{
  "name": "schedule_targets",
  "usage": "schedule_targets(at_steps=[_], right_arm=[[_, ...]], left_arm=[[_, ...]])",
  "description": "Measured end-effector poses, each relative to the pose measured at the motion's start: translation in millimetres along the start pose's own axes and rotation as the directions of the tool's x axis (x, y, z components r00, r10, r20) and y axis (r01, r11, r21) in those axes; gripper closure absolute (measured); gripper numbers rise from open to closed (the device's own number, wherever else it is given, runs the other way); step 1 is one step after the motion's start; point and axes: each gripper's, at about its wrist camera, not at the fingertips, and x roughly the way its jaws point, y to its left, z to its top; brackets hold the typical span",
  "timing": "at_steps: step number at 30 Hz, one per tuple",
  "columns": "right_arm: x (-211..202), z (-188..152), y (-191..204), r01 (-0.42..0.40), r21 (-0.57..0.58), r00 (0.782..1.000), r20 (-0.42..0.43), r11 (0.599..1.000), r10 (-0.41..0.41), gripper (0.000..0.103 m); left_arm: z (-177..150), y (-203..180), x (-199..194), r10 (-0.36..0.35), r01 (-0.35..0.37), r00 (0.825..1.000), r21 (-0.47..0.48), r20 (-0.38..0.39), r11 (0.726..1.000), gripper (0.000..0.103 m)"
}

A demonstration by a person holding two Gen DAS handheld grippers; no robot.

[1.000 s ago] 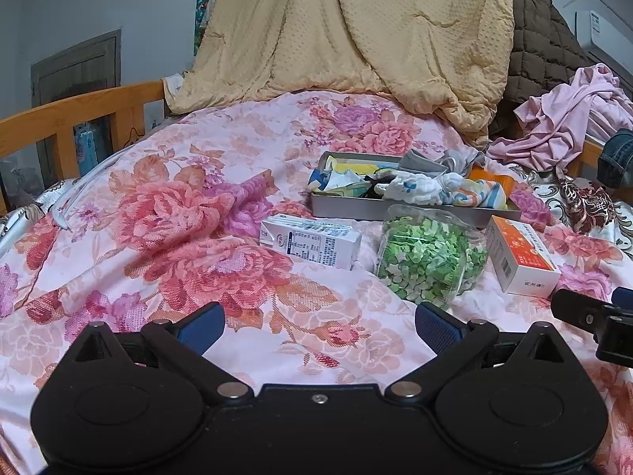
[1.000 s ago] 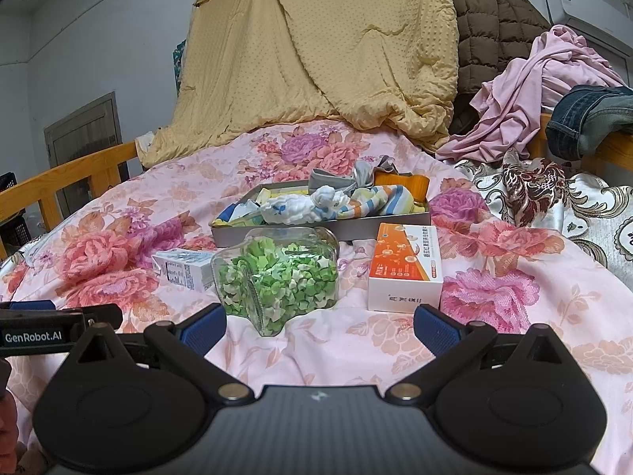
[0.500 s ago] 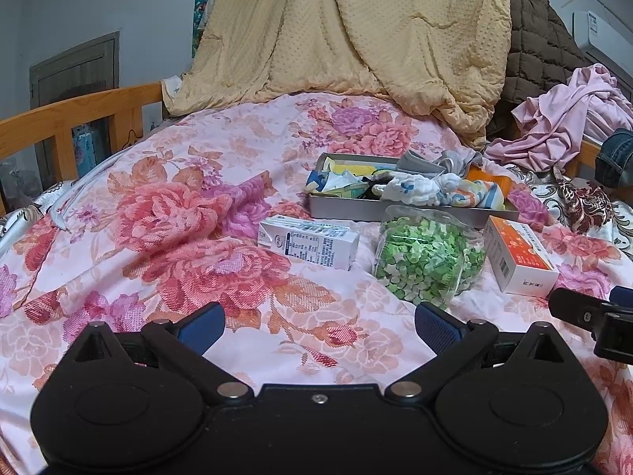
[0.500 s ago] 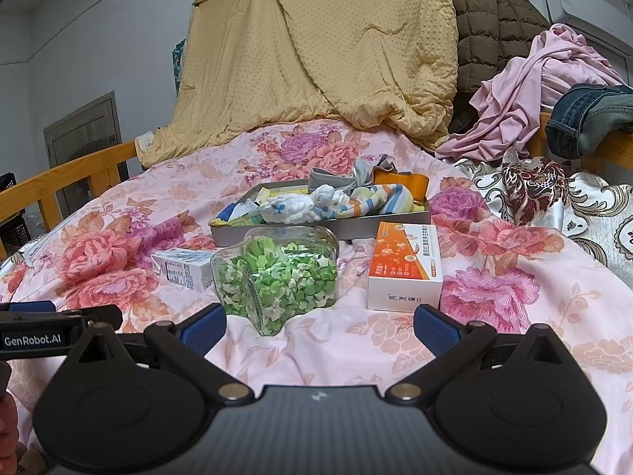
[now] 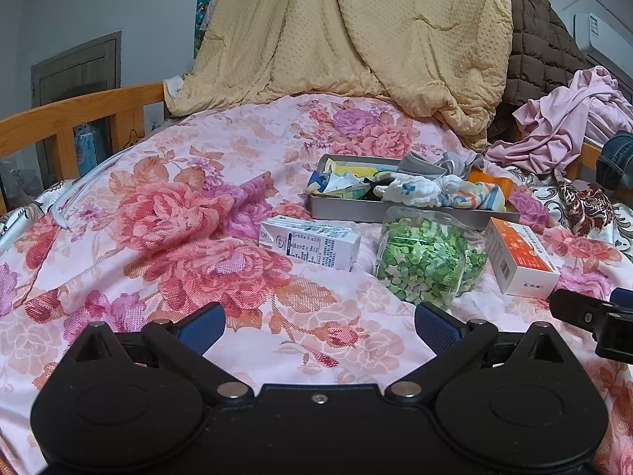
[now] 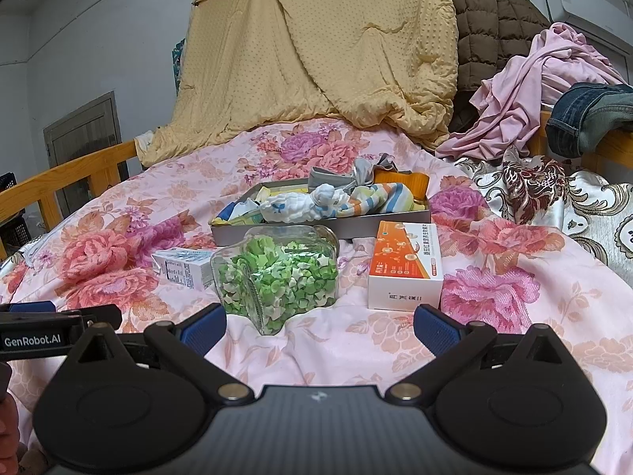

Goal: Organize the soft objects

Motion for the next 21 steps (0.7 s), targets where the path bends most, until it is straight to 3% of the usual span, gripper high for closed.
schedule_targets(at_steps=[21], right_arm=[[0.7, -1.3, 0.9, -0.001, -0.002, 1.0, -0.002, 1.0, 0.001, 0.0]], left_arm=[[0.1, -0.6, -0.4, -0.016, 0.016, 1.0, 0.006, 0.004, 1.0, 0.002]])
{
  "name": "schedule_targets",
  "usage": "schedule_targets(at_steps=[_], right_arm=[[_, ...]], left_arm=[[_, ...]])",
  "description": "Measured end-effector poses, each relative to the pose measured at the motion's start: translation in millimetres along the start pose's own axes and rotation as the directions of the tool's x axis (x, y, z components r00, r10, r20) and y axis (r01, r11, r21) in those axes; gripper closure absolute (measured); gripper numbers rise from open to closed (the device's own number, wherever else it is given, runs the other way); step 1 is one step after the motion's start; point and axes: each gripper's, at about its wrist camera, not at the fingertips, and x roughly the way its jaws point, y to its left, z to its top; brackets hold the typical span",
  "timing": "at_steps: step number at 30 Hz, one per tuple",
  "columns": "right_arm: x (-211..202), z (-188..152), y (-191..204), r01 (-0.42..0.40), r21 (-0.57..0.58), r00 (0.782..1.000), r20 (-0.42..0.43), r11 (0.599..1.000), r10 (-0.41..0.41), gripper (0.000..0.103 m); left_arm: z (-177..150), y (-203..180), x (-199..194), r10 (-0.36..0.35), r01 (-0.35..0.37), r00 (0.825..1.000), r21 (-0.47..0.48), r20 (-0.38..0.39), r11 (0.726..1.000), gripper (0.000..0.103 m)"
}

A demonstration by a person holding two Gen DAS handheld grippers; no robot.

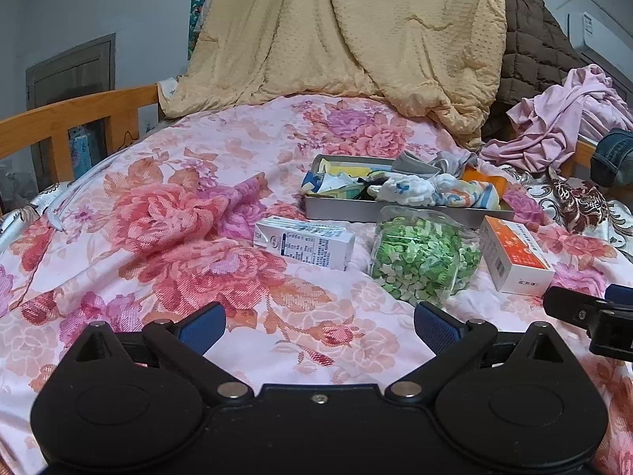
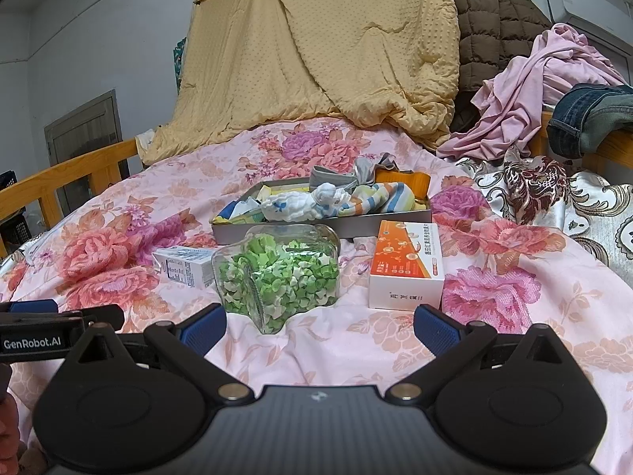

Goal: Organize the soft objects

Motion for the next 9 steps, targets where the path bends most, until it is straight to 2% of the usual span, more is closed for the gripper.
schedule_targets(at_steps=[9], right_arm=[[0.2, -0.5, 0.5, 0.0, 0.0, 1.0, -0.001, 1.0, 0.0, 0.0]], left_arm=[[-3.8, -1.4, -0.7, -0.026, 0.026, 1.0, 0.011, 0.009, 1.0, 0.004]])
